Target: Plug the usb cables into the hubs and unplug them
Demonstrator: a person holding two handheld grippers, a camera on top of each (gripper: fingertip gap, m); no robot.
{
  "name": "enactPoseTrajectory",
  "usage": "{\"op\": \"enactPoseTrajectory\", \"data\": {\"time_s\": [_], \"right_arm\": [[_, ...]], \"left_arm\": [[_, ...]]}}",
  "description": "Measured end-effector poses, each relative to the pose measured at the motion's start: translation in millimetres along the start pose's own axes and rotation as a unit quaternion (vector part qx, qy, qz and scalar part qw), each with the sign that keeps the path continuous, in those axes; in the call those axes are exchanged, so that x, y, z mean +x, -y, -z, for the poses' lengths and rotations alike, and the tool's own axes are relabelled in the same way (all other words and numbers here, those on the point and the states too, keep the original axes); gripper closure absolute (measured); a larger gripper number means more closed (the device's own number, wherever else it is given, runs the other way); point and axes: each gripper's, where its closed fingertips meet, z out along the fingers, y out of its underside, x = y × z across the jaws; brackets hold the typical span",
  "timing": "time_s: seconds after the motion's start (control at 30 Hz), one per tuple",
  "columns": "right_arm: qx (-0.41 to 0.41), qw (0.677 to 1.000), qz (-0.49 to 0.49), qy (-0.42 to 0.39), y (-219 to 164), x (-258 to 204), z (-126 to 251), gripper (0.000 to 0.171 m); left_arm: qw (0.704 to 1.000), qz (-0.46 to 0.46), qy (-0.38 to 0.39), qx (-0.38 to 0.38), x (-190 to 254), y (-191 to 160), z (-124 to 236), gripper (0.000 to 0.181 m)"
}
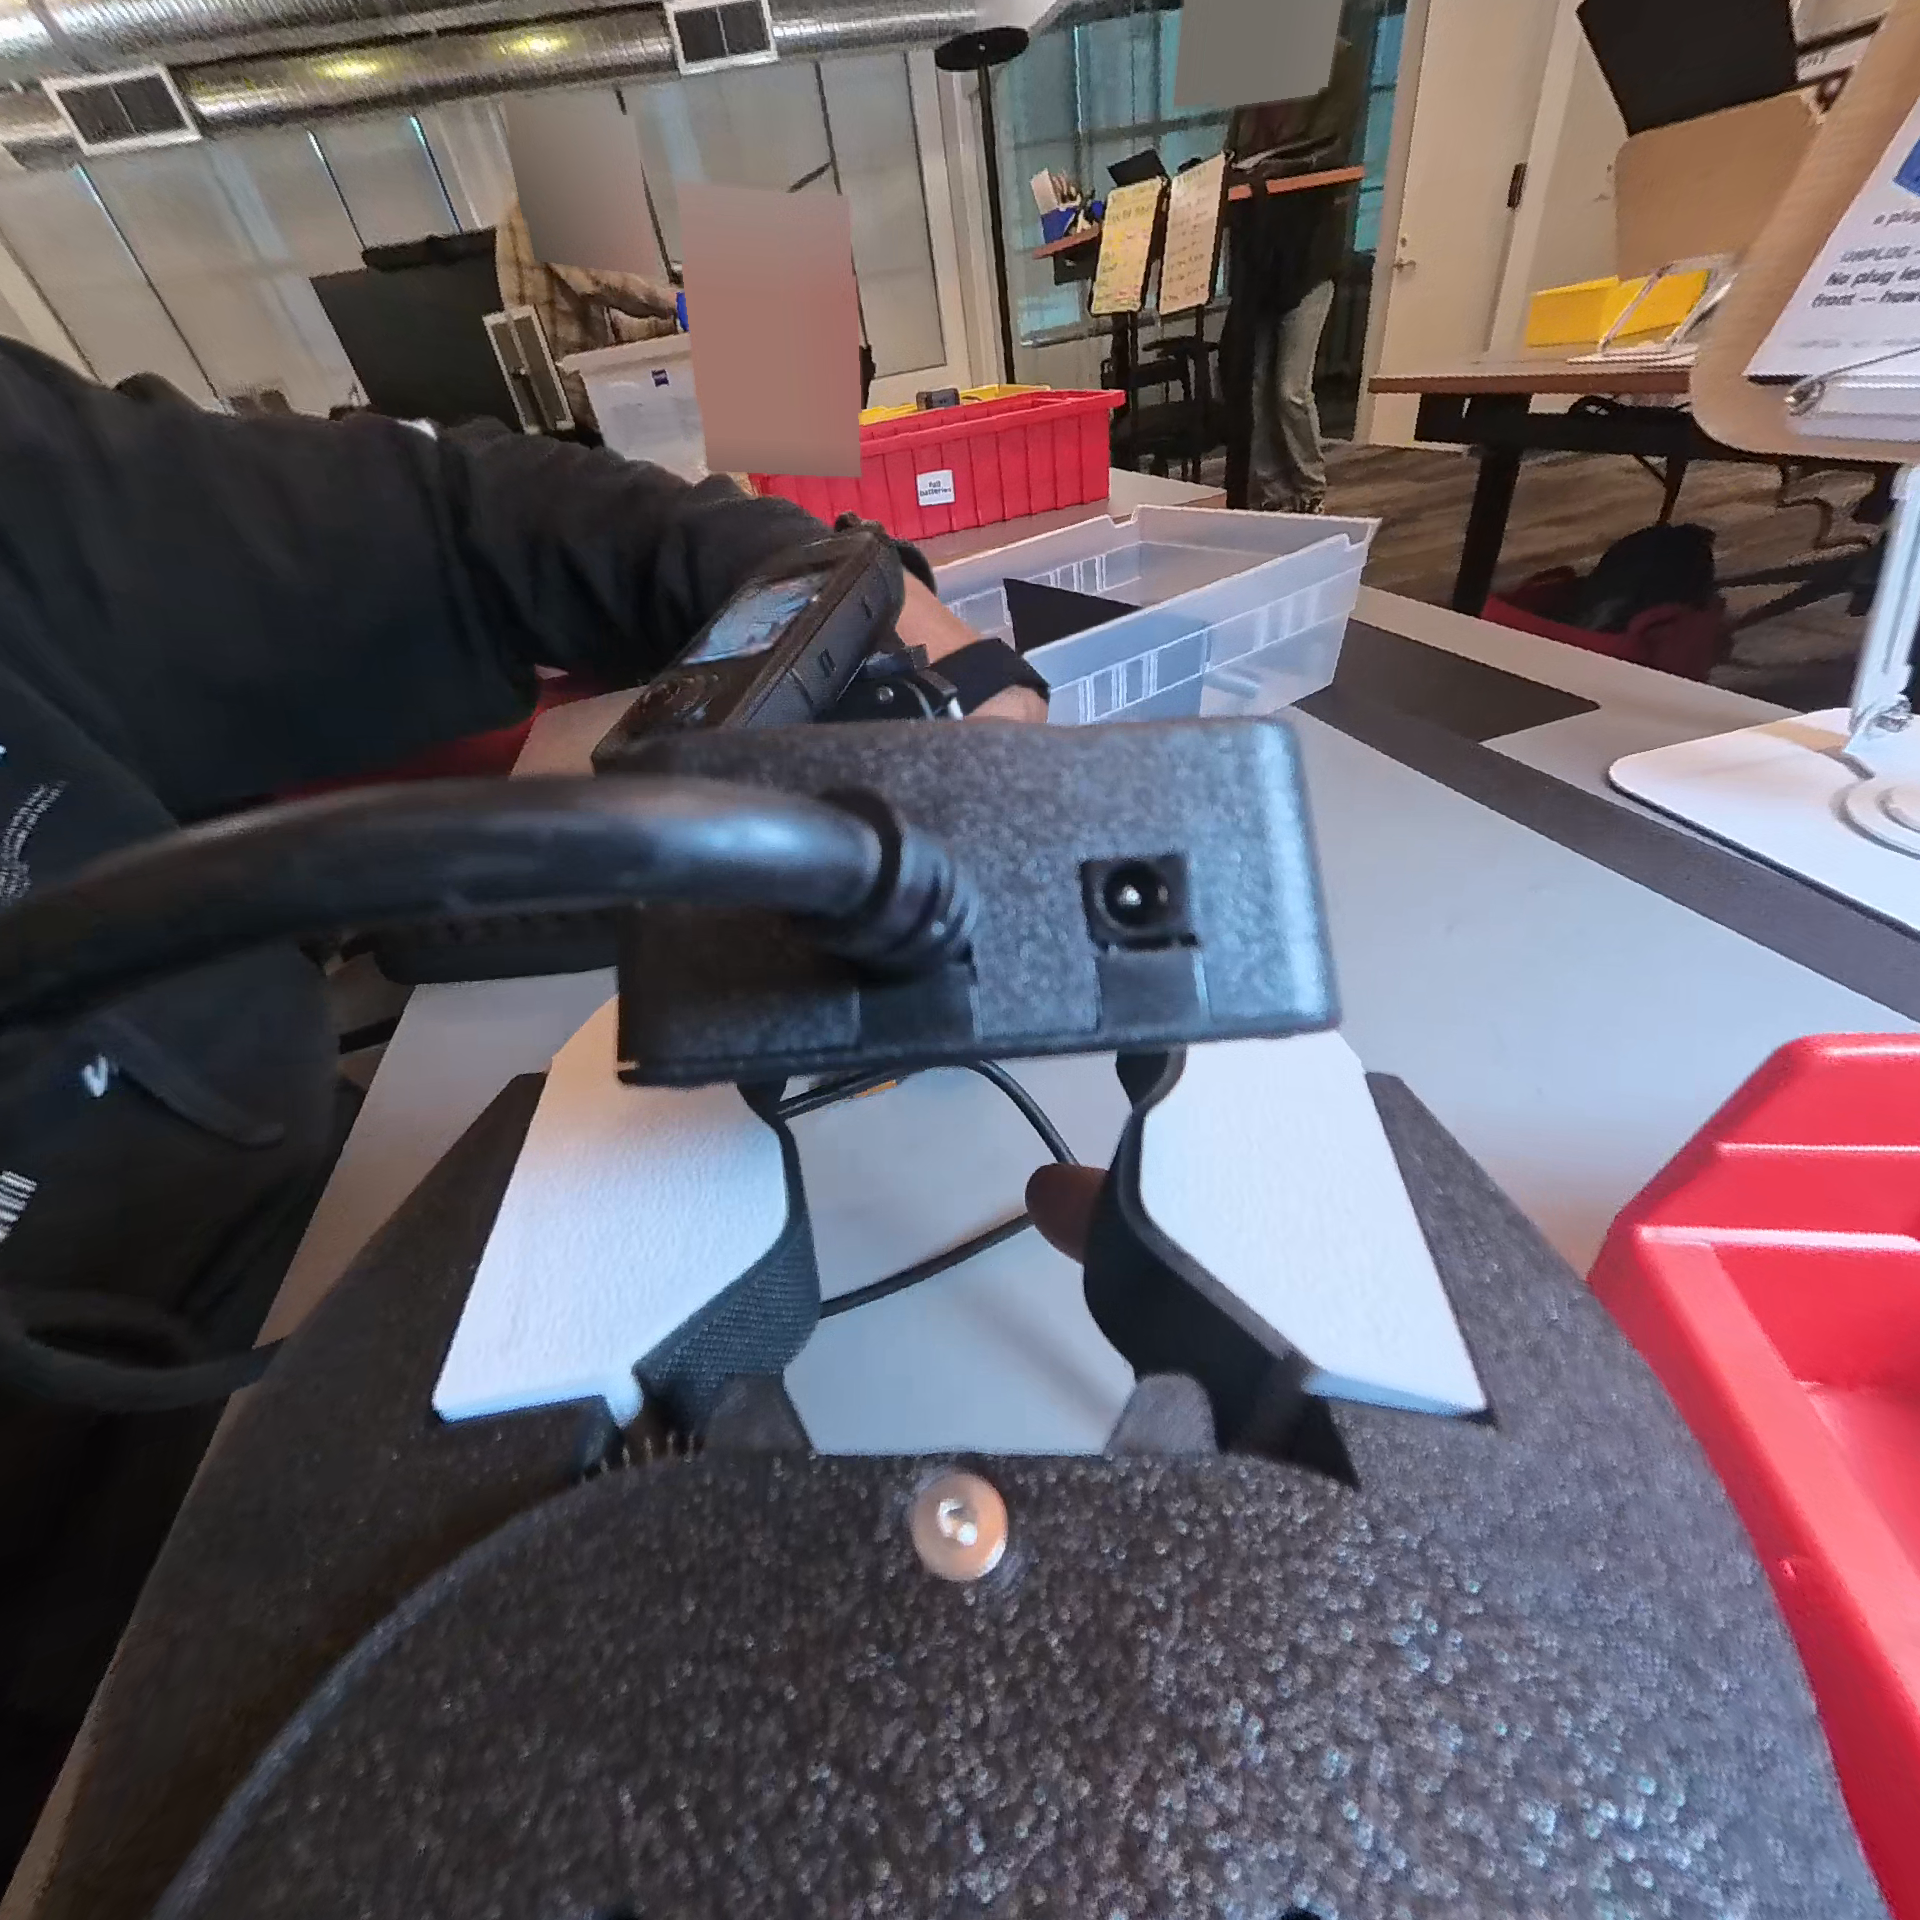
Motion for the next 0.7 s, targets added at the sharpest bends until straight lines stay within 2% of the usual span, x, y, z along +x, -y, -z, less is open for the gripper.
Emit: {"op": "enactPoseTrajectory", "data": {"time_s": [0.1, 0.2, 0.33, 0.47, 0.57, 0.7], "right_arm": [[-0.004, 1.0, -0.005, 0.004, -3.8, 2.4, 1.0, 0.108], [-0.006, 1.0, -0.005, 0.01, -6.8, 1.5, 0.9, 0.107], [-0.013, 1.0, -0.005, 0.02, -10.3, -1.5, -1.4, 0.107], [-0.026, 0.999, -0.004, 0.031, -16.2, -4.8, -6.0, 0.108], [-0.034, 0.999, -0.002, 0.032, -19.1, -6.2, -9.0, 0.108], [-0.037, 0.999, -0.001, 0.031, -20.2, -6.9, -10.5, 0.108]], "left_arm": [[0.998, 0.04, -0.024, 0.041, 1.9, 6.4, -2.7, 0.169], [0.985, 0.16, -0.037, 0.061, 0.0, 2.3, -2.3, 0.175], [0.947, 0.299, -0.057, 0.105, 8.7, -15.0, 4.0, 0.177], [0.931, 0.328, -0.023, 0.161, 16.6, -29.7, 14.2, 0.177], [0.92, 0.334, 0.008, 0.205, 17.2, -25.4, 26.0, 0.165], [0.926, 0.319, 0.048, 0.197, 15.5, -23.2, 25.0, 0.157]]}}
